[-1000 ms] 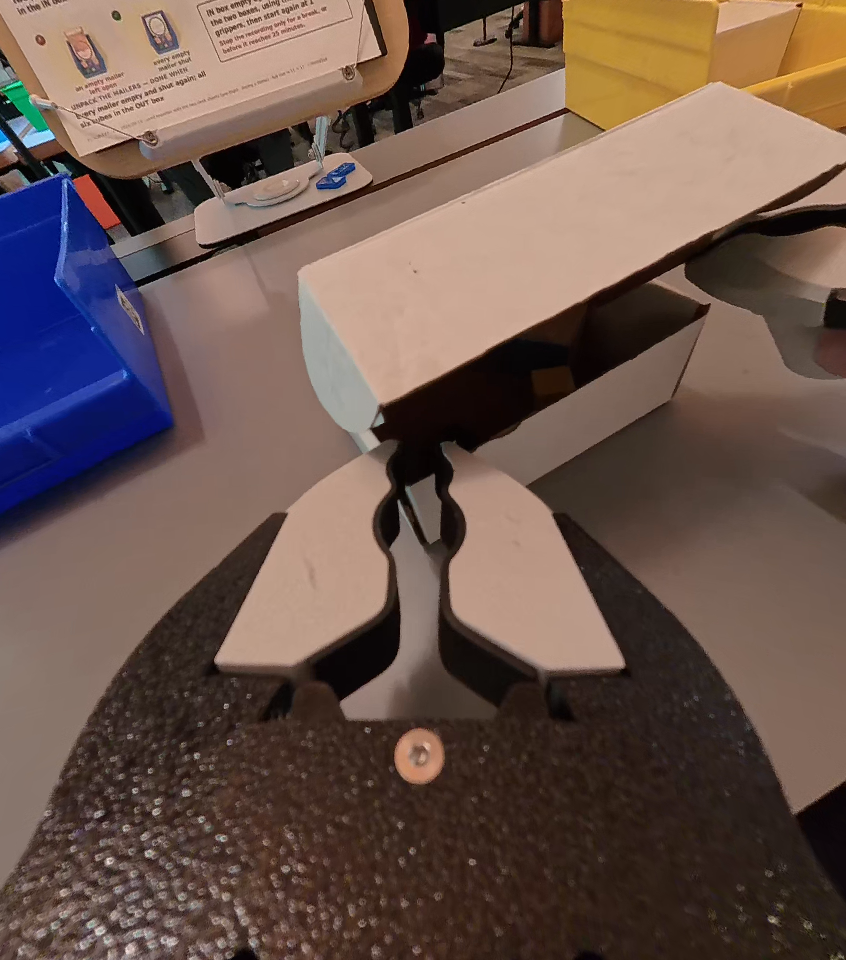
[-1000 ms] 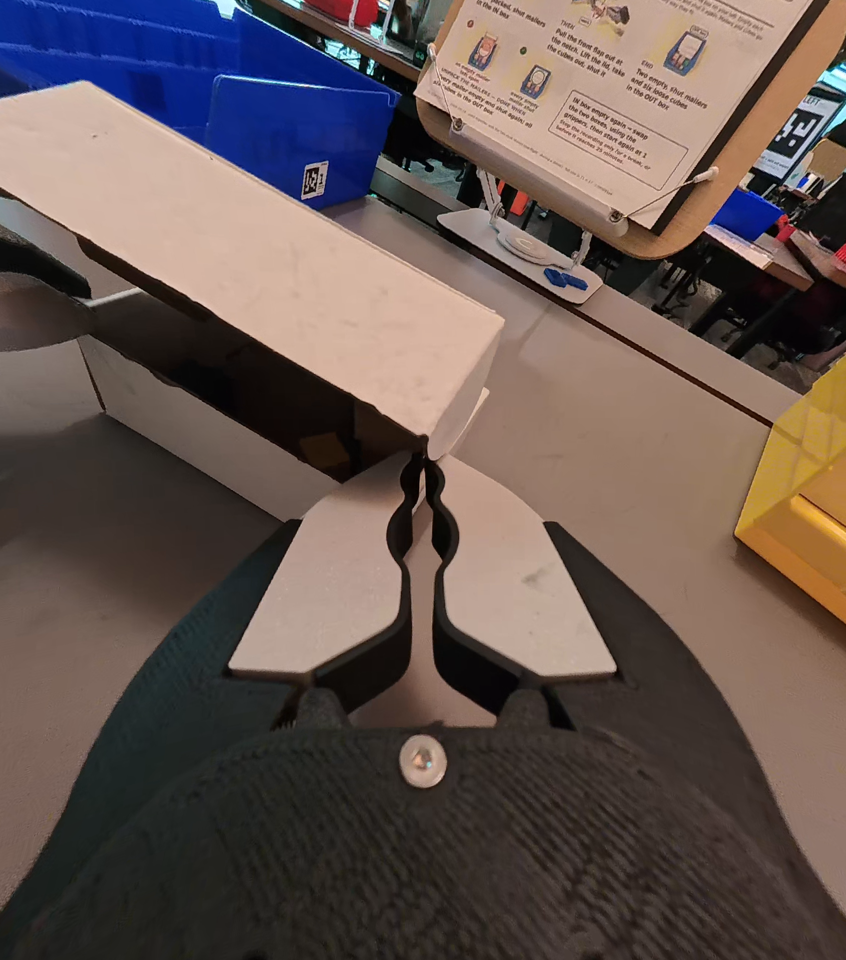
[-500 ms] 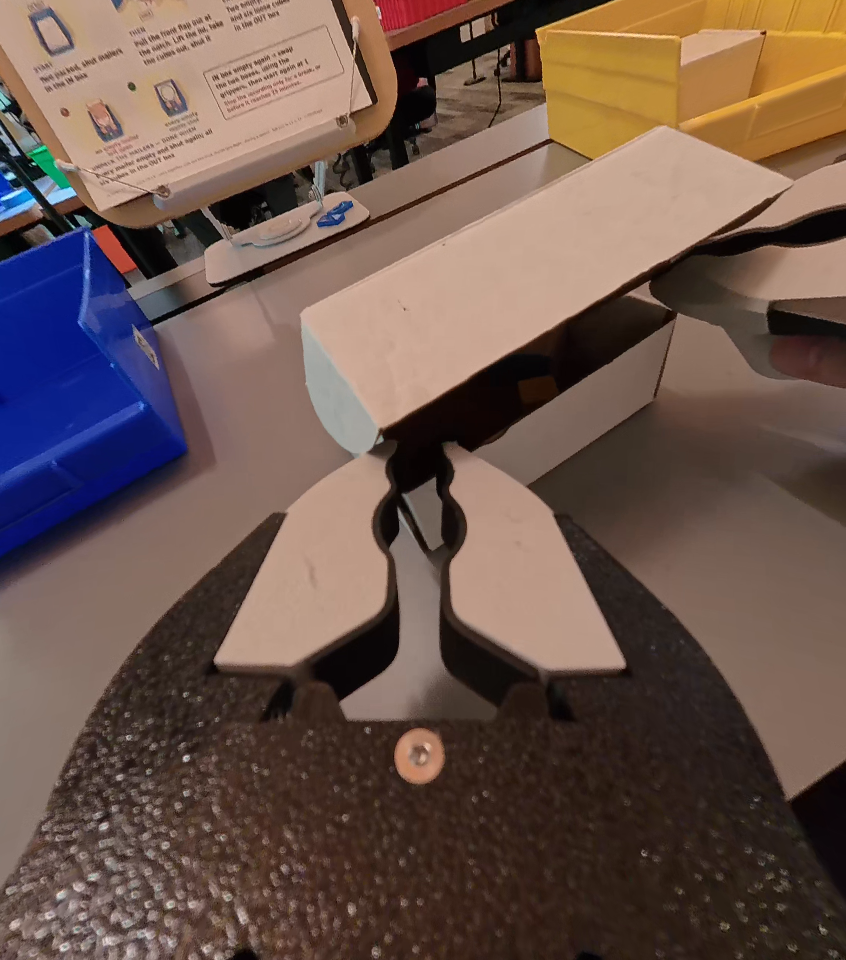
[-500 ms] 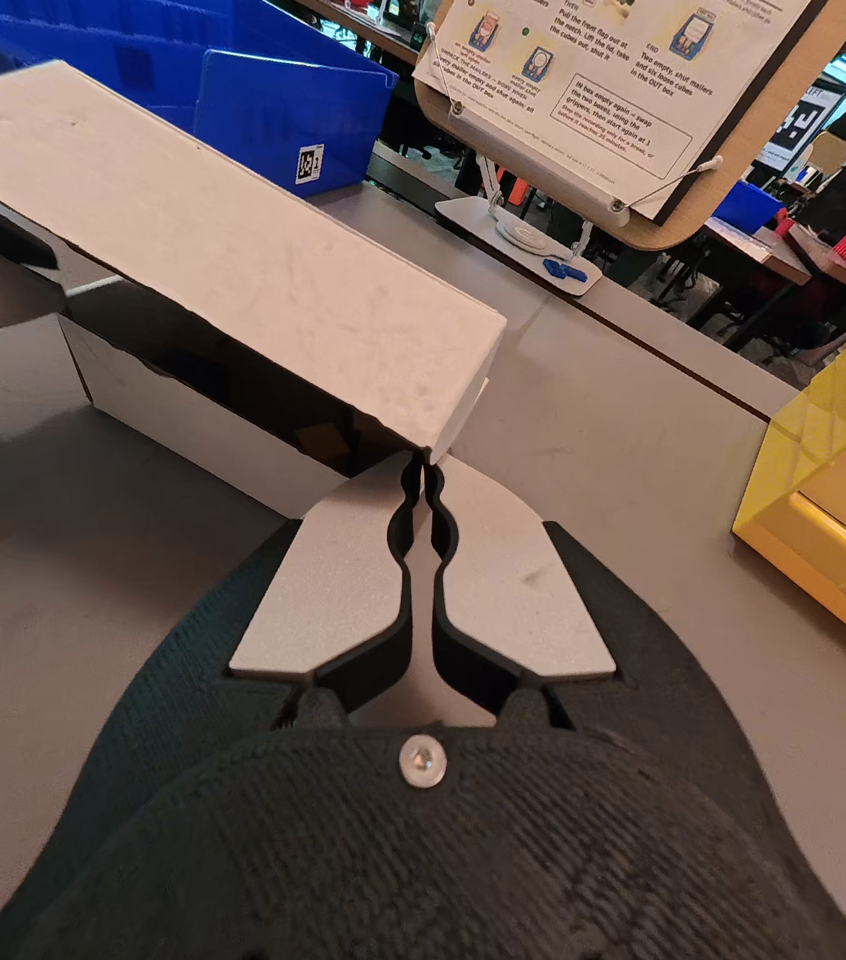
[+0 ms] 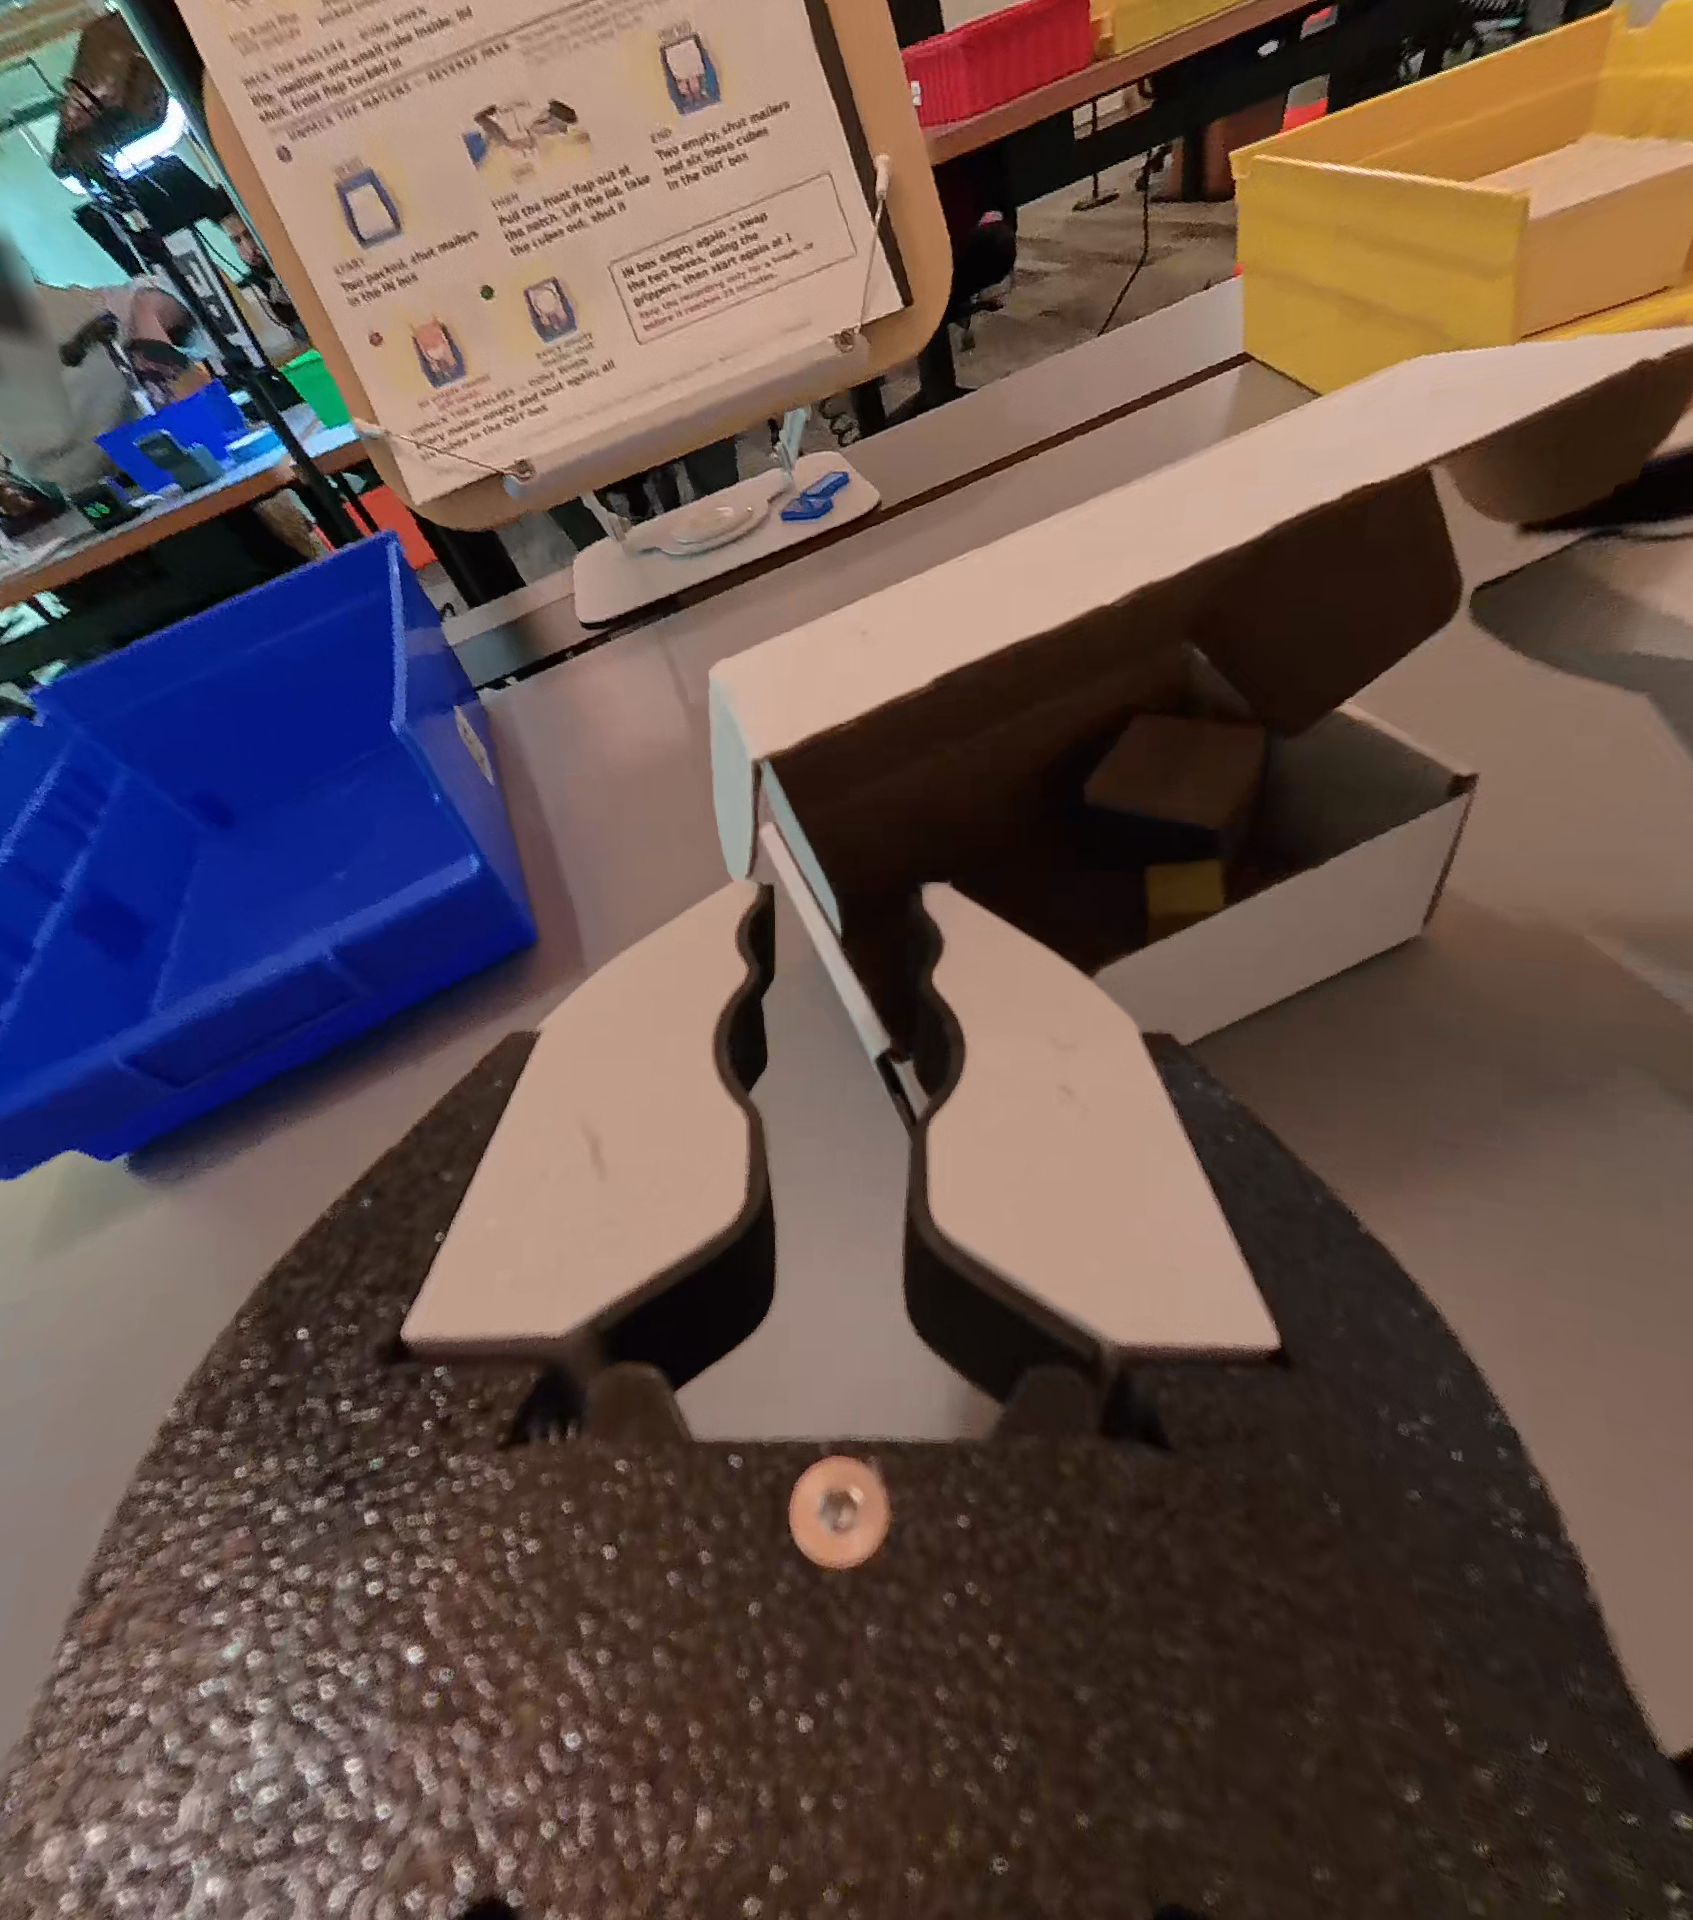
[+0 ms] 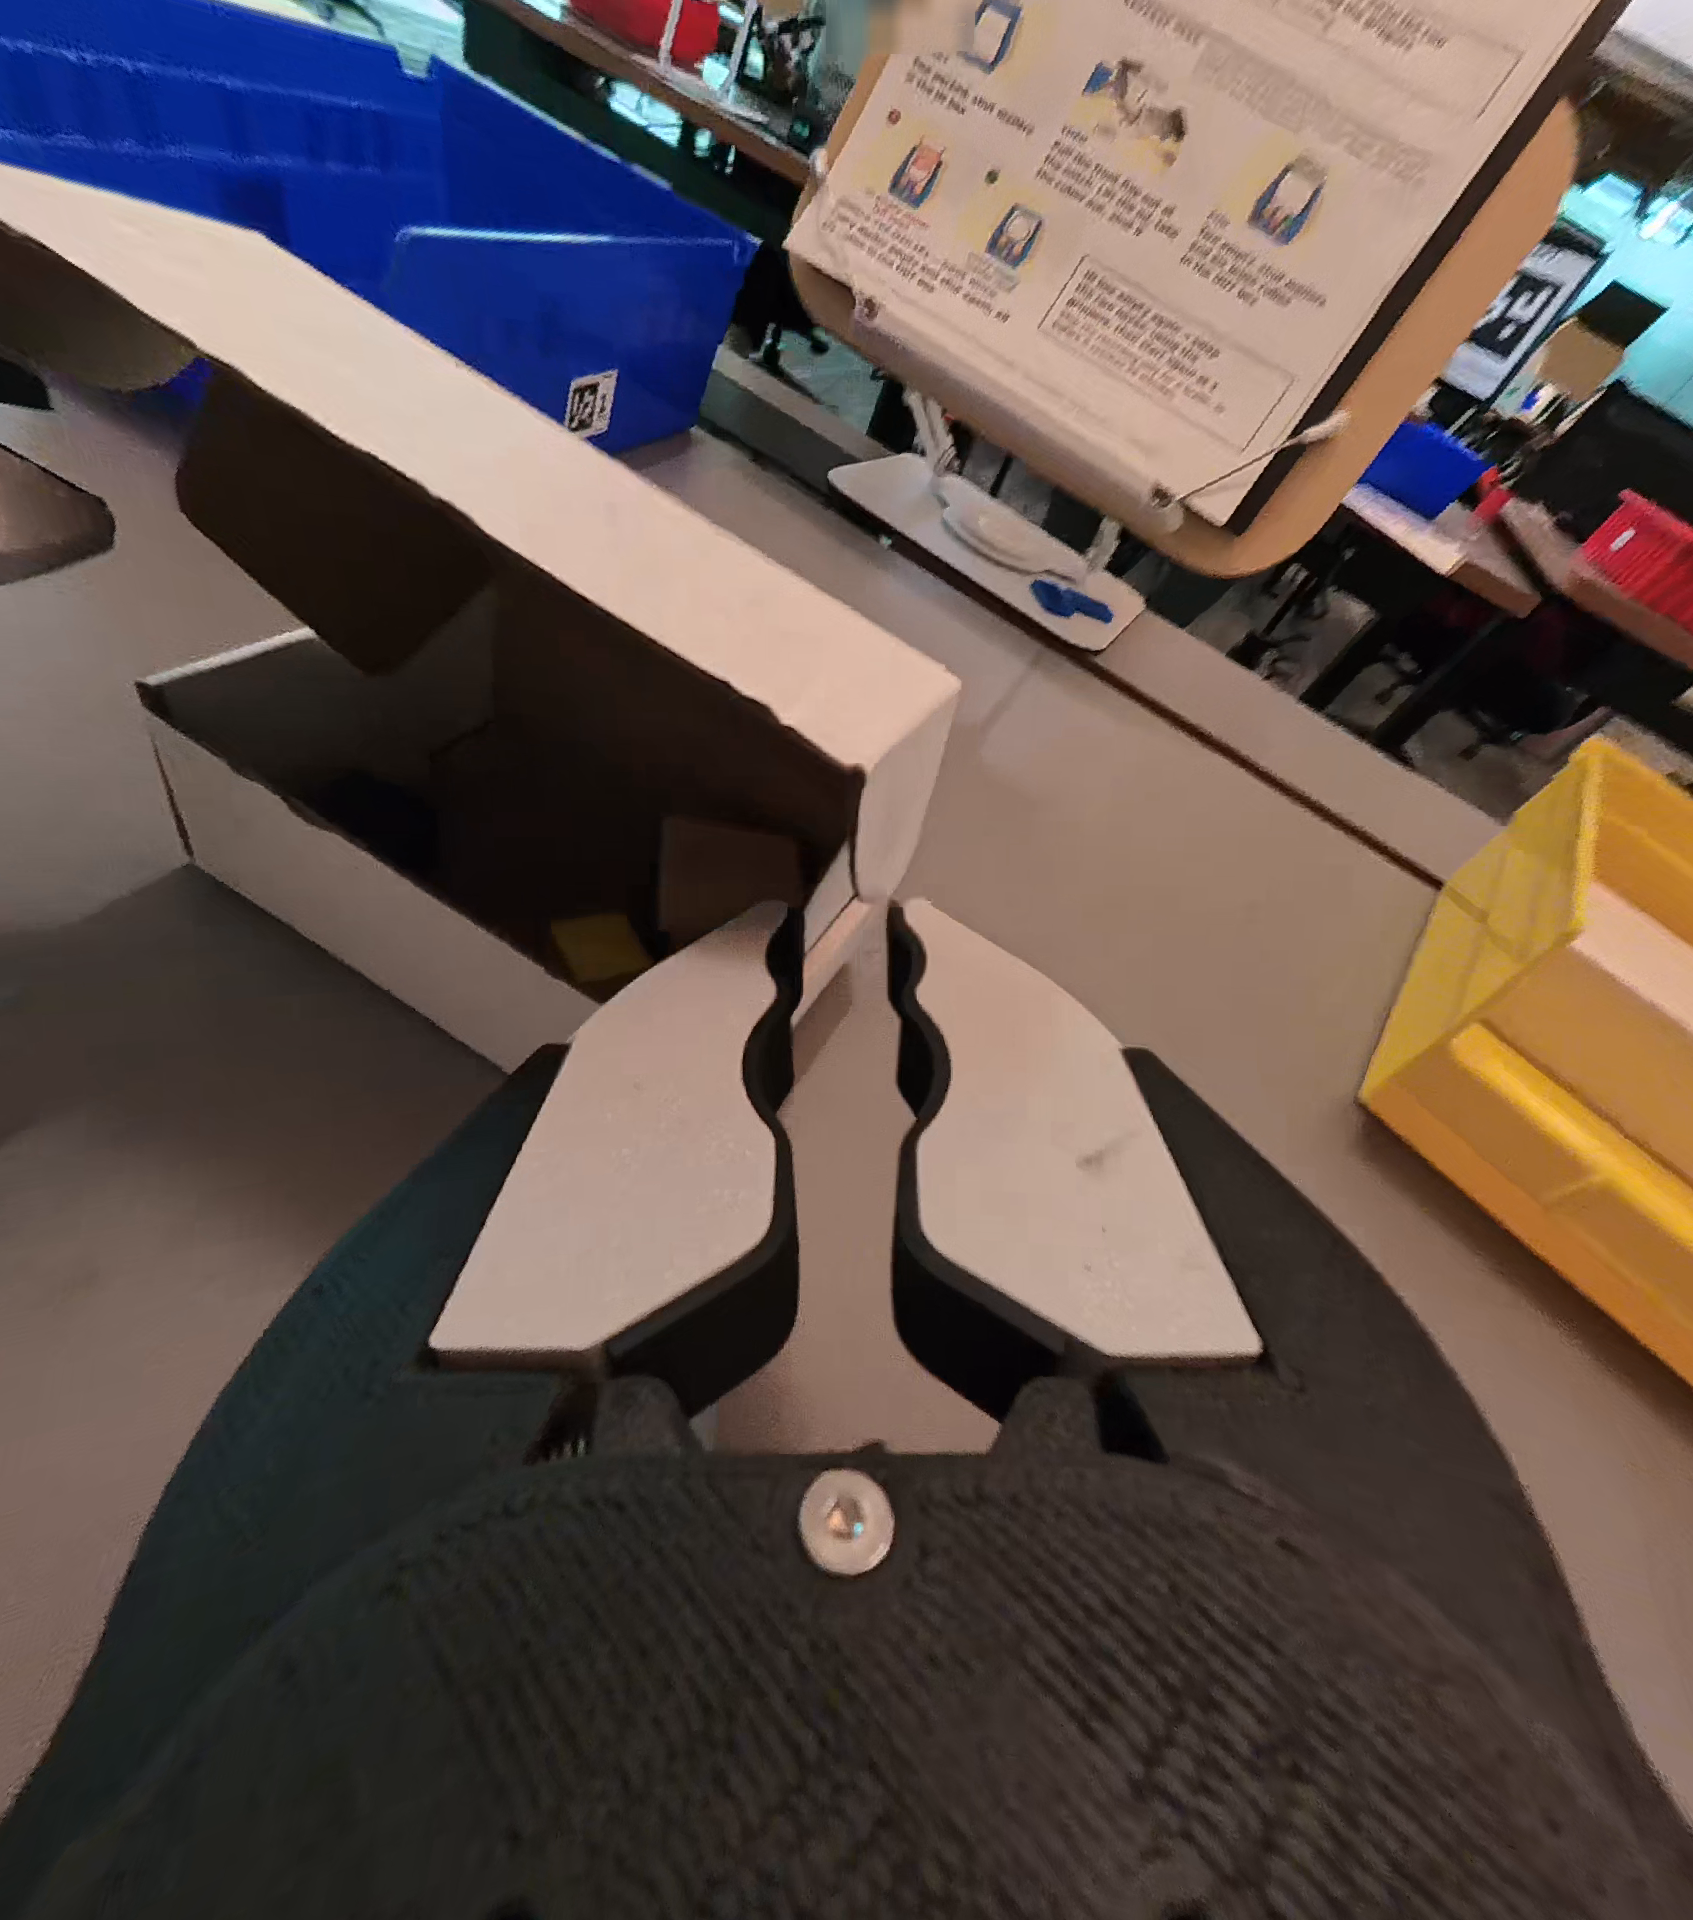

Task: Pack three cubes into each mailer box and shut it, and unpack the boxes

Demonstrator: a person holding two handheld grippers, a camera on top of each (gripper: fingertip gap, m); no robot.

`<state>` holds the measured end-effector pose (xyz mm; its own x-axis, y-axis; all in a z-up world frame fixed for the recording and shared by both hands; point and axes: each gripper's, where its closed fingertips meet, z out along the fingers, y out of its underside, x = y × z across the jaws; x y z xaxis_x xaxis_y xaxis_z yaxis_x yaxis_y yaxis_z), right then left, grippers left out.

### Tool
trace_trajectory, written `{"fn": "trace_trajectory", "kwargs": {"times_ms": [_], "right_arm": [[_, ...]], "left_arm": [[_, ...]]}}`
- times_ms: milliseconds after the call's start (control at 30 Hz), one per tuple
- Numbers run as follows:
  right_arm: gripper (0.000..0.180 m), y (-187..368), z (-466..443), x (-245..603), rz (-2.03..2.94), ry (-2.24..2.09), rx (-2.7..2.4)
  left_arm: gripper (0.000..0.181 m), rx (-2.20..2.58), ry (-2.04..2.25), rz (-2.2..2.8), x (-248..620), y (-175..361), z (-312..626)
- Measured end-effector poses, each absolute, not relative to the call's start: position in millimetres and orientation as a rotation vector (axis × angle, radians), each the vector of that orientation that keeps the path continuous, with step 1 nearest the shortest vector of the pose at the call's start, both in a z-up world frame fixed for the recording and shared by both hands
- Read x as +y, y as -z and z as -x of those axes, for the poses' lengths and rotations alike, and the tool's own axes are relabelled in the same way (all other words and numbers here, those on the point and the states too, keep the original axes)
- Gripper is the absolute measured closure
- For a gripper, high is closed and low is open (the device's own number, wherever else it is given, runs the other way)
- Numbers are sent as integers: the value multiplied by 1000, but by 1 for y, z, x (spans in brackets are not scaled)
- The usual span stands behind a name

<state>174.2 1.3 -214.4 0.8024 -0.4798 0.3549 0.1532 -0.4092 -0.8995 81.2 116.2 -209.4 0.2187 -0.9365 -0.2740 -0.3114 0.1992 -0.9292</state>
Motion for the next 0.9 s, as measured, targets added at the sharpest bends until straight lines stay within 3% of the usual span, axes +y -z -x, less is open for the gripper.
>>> {"fn": "trace_trajectory", "kwargs": {"times_ms": [267, 400, 567, 733, 900], "right_arm": [[141, 185, -175, 1, 1811, 997, 10], [143, 177, -161, 10, 1772, 1026, -187], [166, 191, -150, 19, 1868, 1088, -434], [168, 196, -145, 16, 1943, 1123, -515], [169, 205, -130, 14, 2020, 855, -511]], "left_arm": [[159, 1326, 611, 1287, 120, 201, -82], [159, 1340, 579, 1256, 117, 201, -81], [158, 1360, 568, 1229, 114, 205, -80], [149, 1367, 481, 1099, 113, 201, -74], [140, 1498, 556, 939, 82, 203, -70]]}}
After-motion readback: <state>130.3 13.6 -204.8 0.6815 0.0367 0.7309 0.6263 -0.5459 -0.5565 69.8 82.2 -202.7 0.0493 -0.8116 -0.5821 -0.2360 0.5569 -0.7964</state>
